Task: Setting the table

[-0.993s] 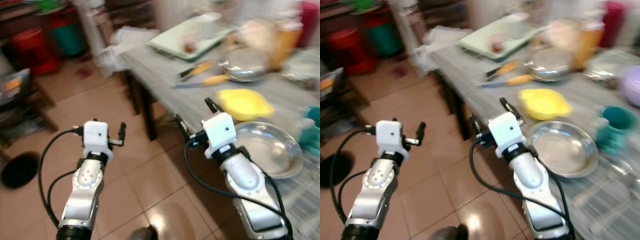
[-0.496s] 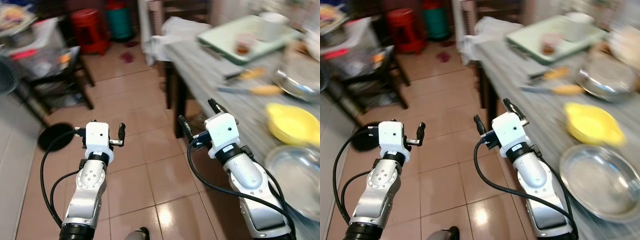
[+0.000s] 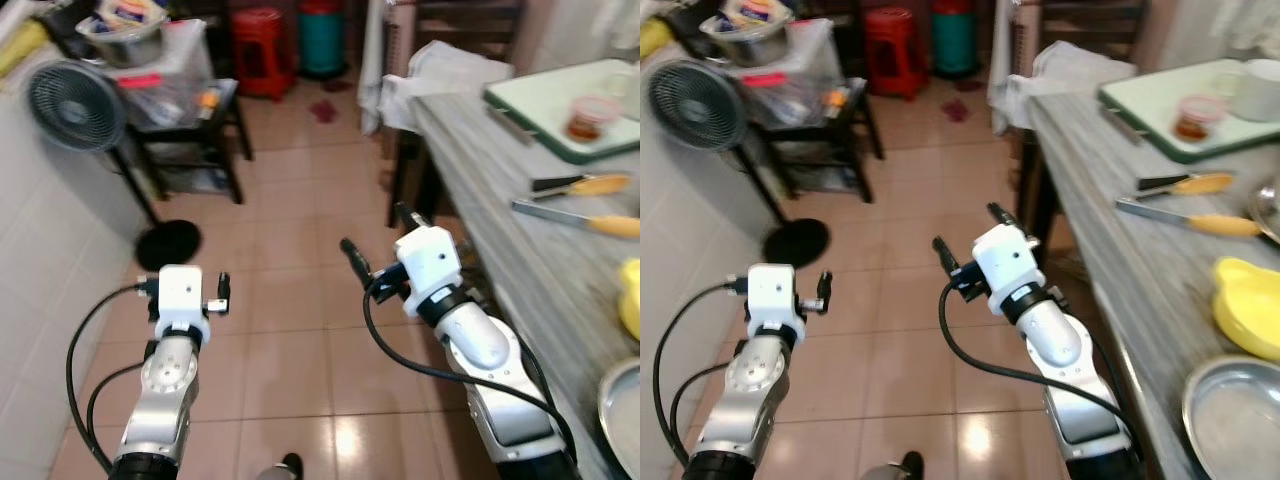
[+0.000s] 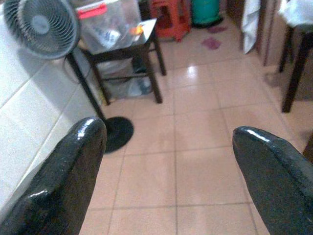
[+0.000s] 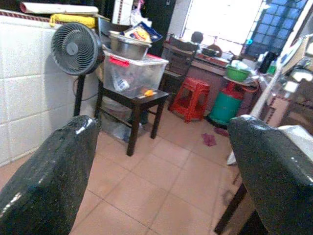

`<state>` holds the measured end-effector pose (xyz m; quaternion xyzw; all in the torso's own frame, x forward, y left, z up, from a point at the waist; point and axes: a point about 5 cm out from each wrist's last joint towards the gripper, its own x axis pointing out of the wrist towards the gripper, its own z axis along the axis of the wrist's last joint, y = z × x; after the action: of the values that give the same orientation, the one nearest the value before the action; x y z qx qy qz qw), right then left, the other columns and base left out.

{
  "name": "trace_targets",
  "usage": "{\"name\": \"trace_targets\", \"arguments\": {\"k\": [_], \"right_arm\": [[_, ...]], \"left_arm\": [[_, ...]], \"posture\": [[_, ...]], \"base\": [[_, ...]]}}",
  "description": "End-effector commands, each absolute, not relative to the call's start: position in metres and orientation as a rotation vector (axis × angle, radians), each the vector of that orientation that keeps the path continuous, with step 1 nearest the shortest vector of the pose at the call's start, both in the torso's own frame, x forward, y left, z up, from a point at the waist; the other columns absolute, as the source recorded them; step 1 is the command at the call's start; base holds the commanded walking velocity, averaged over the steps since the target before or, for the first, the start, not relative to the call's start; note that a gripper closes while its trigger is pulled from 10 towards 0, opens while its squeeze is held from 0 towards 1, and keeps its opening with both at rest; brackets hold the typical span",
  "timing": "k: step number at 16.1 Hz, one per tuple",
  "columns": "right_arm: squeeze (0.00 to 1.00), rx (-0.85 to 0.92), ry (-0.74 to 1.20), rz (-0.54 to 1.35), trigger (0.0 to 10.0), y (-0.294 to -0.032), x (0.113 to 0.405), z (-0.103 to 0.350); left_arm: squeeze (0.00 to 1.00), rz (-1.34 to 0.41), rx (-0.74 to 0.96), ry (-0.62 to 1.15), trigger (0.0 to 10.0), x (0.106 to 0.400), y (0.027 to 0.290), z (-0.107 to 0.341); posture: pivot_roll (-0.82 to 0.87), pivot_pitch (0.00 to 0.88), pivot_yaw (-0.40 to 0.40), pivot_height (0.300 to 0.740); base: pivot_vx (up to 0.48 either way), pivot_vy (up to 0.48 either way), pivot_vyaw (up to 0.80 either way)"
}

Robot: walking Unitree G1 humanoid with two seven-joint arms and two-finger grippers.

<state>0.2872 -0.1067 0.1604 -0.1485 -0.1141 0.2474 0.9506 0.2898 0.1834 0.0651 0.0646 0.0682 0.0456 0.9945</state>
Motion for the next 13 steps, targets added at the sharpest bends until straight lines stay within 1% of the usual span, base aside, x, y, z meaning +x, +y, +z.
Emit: {"name": "trace_targets", "arguments": {"k": [1, 4, 7, 10, 13], "right_arm": [[0.0, -0.297, -0.167, 0.509, 10.0, -0.112, 0.29, 0.144], [0.0, -0.328, -0.076, 0.527, 10.0, -0.114, 0.294, 0.118], [0.0, -0.325, 0.084, 0.551, 10.0, -0.12, 0.295, 0.078], [0.0, -0.295, 0.234, 0.483, 10.0, -0.127, 0.293, 0.037], [0.0, -0.294, 0.416, 0.4, 10.0, -0.141, 0.278, -0.002]], "left_arm": [[0.0, 0.076, 0.152, 0.192, 10.0, 0.288, 0.186, 0.051], [0.0, 0.101, 0.143, 0.298, 10.0, 0.28, 0.193, 0.027], [0.0, 0.085, 0.149, 0.379, 10.0, 0.267, 0.191, 0.005], [0.0, 0.044, 0.173, 0.508, 10.0, 0.252, 0.185, -0.024], [0.0, -0.002, 0.203, 0.617, 10.0, 0.238, 0.179, -0.043]], "posture": [[0.0, 0.074, 0.063, 0.74], [0.0, 0.057, 0.042, 0.74], [0.01, 0.046, 0.022, 0.74], [0.03, 0.033, 0.002, 0.74], [0.03, 0.019, 0.01, 0.74]], "base": [[0.0, 0.0, 0.0], [0.0, 0.0, 0.0], [0.0, 0.0, 0.0], [0.0, 0.0, 0.0], [0.0, 0.0, 0.0]]}}
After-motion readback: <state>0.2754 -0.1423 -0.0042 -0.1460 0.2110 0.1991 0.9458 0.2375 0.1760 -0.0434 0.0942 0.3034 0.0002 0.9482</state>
